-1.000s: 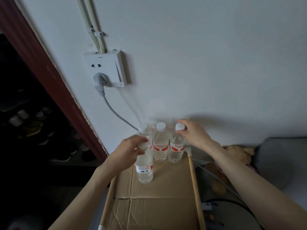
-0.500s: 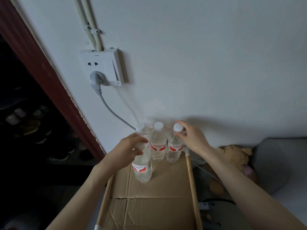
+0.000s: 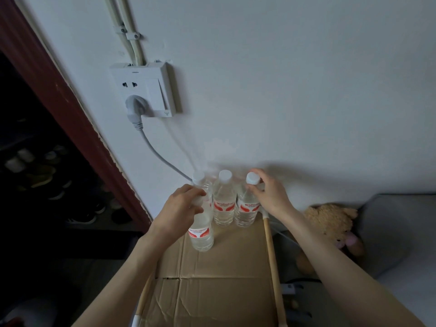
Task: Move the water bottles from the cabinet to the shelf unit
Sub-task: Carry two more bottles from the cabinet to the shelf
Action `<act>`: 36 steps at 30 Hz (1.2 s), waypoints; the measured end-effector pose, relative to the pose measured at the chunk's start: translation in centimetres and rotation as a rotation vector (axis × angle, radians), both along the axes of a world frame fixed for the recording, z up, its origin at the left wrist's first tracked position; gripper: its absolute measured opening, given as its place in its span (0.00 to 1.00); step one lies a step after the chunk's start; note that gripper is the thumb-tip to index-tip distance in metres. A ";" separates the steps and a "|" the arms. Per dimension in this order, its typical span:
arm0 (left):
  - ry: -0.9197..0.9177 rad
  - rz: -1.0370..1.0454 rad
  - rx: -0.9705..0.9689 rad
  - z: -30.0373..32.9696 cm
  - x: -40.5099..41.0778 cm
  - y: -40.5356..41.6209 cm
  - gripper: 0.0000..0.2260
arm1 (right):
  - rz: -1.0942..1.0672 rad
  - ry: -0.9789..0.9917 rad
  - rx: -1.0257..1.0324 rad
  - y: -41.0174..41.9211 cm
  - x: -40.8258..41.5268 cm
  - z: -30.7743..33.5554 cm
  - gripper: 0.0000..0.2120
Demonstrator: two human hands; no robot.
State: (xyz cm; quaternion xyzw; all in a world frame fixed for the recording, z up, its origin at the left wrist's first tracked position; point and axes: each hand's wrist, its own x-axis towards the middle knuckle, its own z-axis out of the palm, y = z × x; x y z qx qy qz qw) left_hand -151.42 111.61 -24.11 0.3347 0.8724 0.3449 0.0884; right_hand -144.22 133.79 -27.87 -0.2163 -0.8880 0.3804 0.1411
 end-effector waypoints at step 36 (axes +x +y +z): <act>-0.619 0.540 0.255 -15.5 3.7 -0.4 0.25 | -0.186 -0.019 -0.683 -1.9 1.4 -11.5 0.28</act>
